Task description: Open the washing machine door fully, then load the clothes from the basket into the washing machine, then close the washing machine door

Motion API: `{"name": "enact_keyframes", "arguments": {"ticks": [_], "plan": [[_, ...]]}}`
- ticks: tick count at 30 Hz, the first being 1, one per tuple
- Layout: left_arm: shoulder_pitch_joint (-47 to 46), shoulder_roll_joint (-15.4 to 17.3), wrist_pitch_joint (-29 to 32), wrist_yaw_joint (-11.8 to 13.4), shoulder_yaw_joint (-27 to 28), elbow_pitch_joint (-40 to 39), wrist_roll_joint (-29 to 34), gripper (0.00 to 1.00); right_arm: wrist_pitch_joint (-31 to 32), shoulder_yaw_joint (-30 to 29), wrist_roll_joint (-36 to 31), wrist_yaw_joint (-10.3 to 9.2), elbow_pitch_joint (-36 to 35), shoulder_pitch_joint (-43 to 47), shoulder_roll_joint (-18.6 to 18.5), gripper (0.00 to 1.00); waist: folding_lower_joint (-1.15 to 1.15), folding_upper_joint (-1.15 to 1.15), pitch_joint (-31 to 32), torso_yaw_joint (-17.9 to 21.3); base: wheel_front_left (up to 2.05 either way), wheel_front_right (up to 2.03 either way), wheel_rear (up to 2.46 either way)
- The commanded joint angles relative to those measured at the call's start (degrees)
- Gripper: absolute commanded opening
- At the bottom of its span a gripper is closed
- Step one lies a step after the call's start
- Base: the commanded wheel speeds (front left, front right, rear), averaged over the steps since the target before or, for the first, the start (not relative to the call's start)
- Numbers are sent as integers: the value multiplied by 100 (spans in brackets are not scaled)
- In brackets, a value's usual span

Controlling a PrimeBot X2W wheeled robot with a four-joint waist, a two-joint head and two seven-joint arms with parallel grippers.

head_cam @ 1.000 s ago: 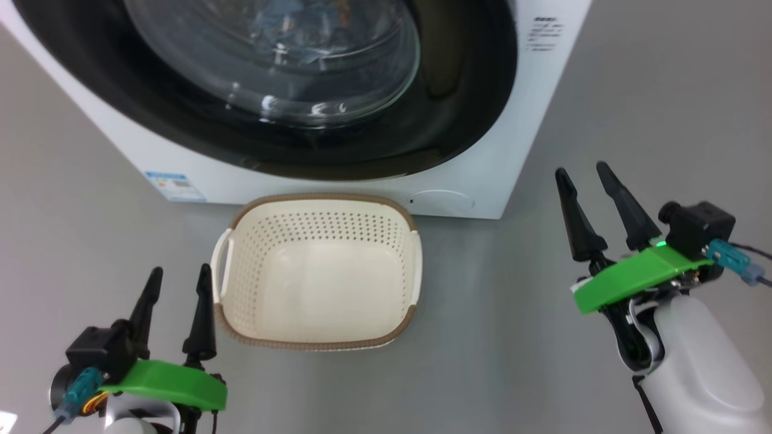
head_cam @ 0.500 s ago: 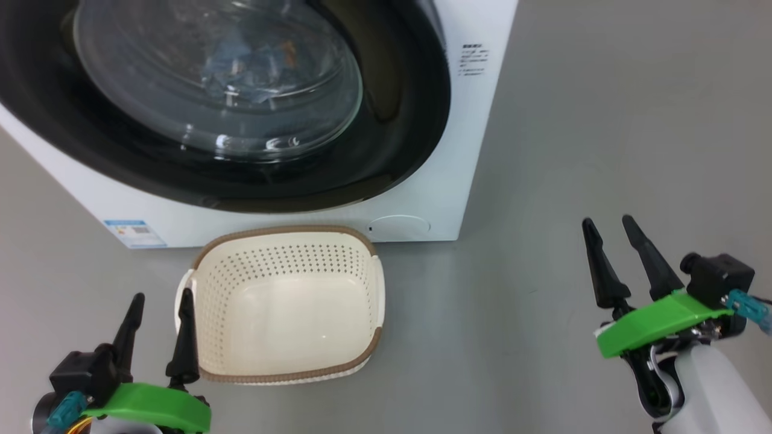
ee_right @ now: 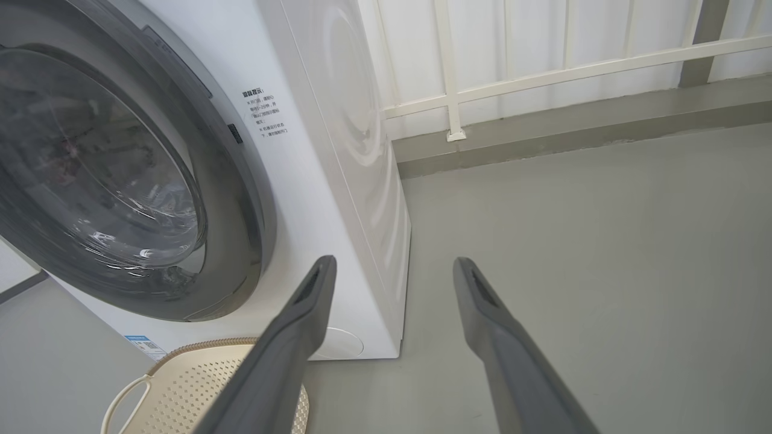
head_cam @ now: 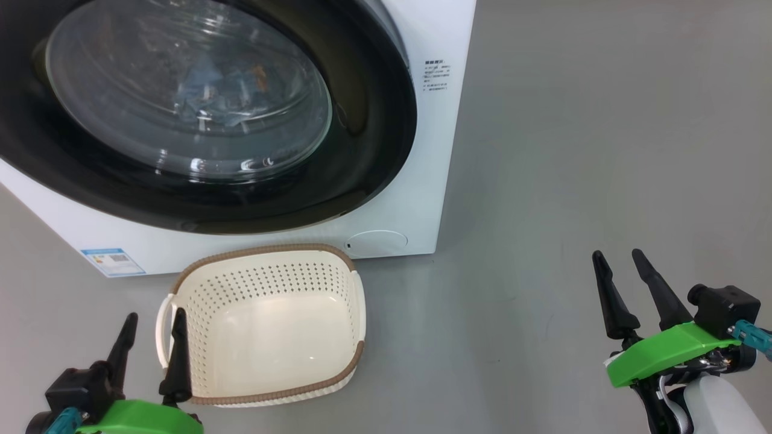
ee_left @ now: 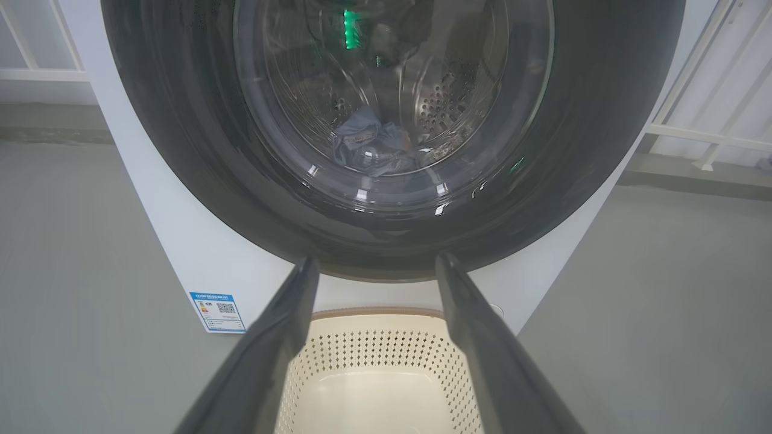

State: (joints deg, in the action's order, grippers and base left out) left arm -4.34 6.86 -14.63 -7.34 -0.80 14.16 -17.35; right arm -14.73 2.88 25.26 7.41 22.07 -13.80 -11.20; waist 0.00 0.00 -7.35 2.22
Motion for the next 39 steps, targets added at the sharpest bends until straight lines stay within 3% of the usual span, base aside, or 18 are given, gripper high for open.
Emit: {"name": "enact_keyframes", "arguments": {"ticks": [1, 36, 37, 39], "plan": [[-37, 164, -37, -14, 225, -97, 95, 100, -27, 93, -38, 8, -151, 62, -69, 100, 0, 0, 21, 18, 0, 0, 0], [160, 125, -37, -14, 366, -200, 263, 100, -27, -42, -126, 8, -169, 274, -3, 100, 0, 0, 108, 63, 0, 0, 0], [209, -3, 0, 0, 157, -43, 211, 0, 1, -149, -56, 0, -17, 236, 35, 0, 0, 0, 108, 63, 0, 0, 0], [221, -62, 8, 2, 132, 76, 193, 0, 5, -142, -39, 0, 111, 250, 79, 0, 0, 0, 108, 63, 0, 0, 0]]}}
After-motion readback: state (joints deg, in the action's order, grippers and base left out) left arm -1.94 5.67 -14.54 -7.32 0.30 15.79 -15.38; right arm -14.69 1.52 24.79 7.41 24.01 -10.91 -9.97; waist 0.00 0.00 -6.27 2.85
